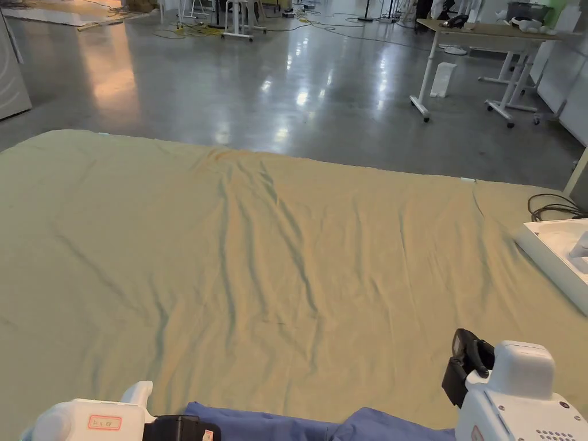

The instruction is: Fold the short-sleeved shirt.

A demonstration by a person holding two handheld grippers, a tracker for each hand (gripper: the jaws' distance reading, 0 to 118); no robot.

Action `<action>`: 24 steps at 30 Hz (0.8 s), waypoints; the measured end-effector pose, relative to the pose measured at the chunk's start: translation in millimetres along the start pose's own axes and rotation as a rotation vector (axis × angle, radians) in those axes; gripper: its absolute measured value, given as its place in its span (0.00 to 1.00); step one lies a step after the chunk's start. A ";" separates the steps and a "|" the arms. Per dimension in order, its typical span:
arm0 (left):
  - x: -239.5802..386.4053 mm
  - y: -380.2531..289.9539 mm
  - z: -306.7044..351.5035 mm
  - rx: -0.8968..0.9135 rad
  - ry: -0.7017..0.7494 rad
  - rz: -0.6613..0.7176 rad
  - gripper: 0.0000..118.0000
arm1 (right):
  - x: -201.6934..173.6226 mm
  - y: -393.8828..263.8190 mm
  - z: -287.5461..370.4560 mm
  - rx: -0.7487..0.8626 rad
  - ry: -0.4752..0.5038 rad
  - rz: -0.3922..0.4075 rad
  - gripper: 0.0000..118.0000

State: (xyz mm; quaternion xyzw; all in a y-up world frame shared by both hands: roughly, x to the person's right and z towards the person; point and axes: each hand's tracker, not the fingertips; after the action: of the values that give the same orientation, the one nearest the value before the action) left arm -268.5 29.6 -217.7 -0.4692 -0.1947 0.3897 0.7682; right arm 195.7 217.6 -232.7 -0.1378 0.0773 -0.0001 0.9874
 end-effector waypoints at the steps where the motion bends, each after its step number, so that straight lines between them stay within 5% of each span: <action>1: -1.4 0.3 2.1 -0.002 -0.001 0.004 0.53 | -2.0 1.4 -0.7 -0.002 0.000 0.005 0.00; 7: -3.7 -5.3 5.1 0.009 -0.012 0.027 0.37 | -5.6 1.9 -2.3 -0.008 0.006 0.013 0.00; 11: 0.1 -9.1 -3.0 0.004 -0.015 0.009 0.11 | -7.9 0.7 -4.0 -0.018 0.007 0.006 0.00; 24: 47.7 11.1 61.1 0.068 -0.021 -0.057 0.09 | -14.3 8.7 -3.8 0.002 0.025 0.025 0.00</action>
State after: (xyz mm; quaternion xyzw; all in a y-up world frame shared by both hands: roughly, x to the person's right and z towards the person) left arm -284.1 104.5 -201.0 -0.4331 -0.2027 0.3791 0.7923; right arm 180.9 225.2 -236.6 -0.1356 0.0914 0.0106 0.9865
